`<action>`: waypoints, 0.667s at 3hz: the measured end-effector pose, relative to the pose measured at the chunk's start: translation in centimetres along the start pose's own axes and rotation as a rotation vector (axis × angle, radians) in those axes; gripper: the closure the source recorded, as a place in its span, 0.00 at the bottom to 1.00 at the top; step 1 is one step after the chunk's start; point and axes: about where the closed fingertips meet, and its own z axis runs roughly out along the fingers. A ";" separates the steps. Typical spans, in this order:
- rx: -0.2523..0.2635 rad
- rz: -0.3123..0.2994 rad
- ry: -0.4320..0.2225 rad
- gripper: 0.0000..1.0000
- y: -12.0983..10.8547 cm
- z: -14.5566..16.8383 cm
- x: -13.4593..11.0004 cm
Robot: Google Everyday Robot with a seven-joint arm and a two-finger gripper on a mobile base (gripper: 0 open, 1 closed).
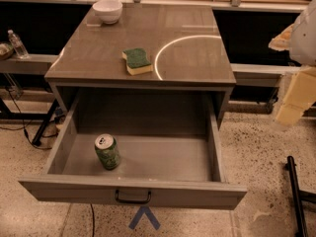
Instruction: Pick green can from top drawer and place on counter
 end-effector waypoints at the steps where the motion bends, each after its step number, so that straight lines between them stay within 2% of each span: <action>1: 0.000 0.000 0.000 0.00 0.0 0.0 0.0; 2: -0.058 -0.026 -0.106 0.00 0.6 4.3 -3.7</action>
Offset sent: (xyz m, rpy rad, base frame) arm 0.0312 0.0869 -0.0800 0.2360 0.0602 0.1356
